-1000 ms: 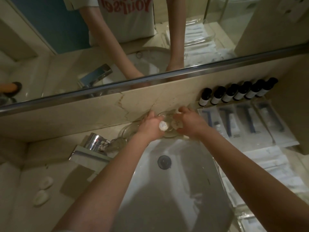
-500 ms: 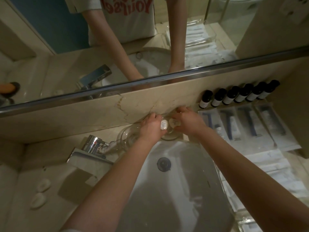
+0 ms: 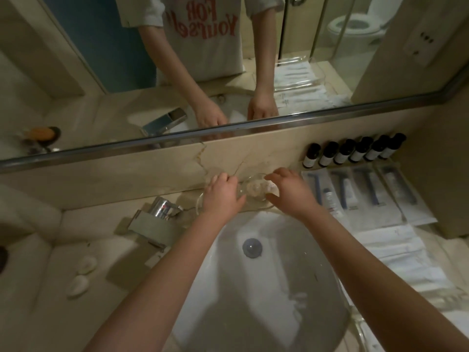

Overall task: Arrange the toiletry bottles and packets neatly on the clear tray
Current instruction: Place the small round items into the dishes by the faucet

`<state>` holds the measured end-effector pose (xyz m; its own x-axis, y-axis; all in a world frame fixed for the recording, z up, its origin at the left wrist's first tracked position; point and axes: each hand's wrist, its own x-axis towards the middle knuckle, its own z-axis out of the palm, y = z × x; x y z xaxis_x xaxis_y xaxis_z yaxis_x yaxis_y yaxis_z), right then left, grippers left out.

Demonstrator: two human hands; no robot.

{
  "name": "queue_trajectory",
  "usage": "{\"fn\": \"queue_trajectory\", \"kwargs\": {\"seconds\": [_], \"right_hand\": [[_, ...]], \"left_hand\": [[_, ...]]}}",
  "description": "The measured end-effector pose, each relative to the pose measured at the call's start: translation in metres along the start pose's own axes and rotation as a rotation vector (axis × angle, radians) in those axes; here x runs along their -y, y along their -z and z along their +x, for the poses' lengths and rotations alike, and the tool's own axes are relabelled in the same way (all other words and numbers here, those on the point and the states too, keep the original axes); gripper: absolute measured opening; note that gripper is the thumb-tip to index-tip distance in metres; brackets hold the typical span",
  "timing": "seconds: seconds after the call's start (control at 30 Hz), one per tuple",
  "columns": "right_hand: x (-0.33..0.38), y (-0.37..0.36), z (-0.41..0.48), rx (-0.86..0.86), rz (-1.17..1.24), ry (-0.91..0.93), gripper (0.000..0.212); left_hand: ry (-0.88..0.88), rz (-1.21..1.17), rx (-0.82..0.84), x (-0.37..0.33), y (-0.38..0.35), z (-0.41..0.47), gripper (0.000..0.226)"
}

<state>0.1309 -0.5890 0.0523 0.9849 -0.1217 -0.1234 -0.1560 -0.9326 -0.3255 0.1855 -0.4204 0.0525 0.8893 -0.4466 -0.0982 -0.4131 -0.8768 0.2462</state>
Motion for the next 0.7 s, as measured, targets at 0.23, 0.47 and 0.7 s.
{"fn": "queue_trajectory", "kwargs": {"seconds": [0.23,0.47,0.7], "right_hand": [[0.066,0.020,-0.053,-0.095,0.034,0.112,0.046],[0.153,-0.011,-0.101,-0.031,0.046,0.287,0.044],[0.234,-0.070,-0.105,0.171,0.053,0.446,0.041]], "left_hand": [[0.040,-0.033,-0.073,0.029,0.053,-0.072,0.047],[0.151,-0.160,-0.213,0.100,0.060,-0.158,0.047],[0.414,-0.171,-0.087,0.199,0.036,-0.224,0.045]]}}
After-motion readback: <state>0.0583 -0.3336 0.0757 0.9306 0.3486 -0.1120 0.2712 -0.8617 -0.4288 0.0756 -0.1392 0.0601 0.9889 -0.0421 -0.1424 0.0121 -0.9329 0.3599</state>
